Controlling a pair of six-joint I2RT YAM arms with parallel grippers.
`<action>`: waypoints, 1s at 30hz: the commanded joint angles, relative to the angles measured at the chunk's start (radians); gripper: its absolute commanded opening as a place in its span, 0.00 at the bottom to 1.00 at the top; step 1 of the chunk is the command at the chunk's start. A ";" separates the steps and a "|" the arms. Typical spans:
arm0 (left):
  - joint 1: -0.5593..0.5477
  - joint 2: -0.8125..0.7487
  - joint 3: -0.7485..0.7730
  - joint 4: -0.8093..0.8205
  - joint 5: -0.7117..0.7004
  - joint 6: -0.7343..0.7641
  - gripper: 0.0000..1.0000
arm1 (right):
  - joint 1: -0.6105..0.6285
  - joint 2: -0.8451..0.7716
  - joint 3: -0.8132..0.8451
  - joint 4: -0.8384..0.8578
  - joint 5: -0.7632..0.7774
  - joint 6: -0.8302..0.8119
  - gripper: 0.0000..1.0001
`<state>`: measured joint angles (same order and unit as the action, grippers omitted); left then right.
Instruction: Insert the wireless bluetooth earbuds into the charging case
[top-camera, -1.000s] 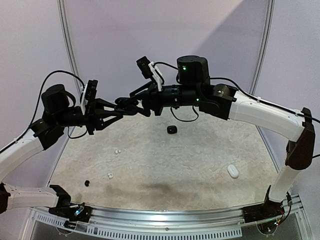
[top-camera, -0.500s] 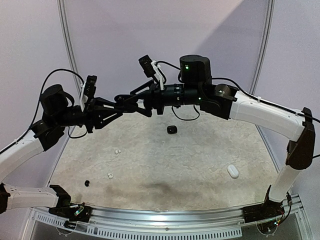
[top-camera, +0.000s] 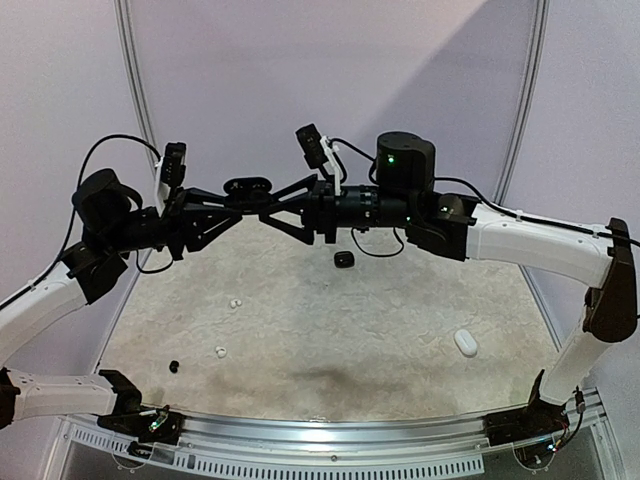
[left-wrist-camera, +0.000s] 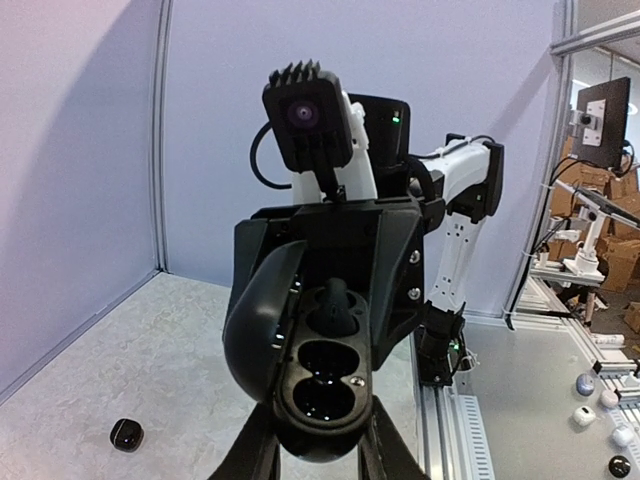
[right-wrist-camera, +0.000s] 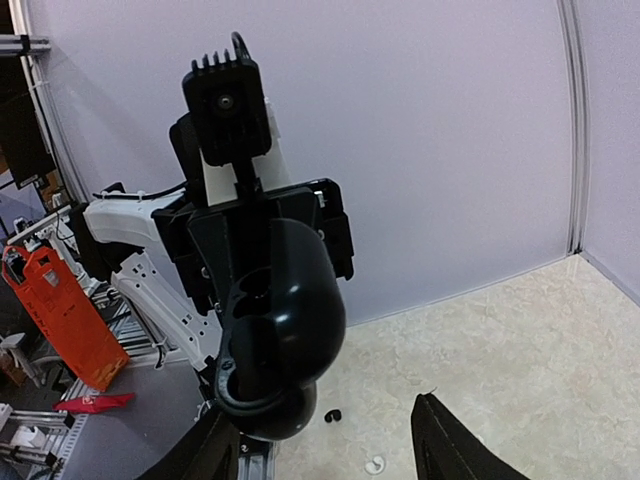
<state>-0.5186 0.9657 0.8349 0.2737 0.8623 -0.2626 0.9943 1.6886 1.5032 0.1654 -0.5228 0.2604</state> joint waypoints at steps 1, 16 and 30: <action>-0.001 -0.007 -0.016 0.038 -0.009 -0.023 0.00 | -0.002 -0.001 -0.021 0.133 -0.025 0.044 0.54; -0.003 0.002 -0.019 0.089 -0.030 -0.055 0.00 | 0.004 0.046 0.030 0.109 -0.055 0.037 0.46; -0.004 0.012 -0.013 0.077 -0.033 -0.043 0.00 | 0.010 0.068 0.077 0.096 -0.081 0.013 0.35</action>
<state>-0.5190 0.9672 0.8345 0.3397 0.8383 -0.3077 0.9970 1.7237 1.5387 0.2775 -0.5842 0.2821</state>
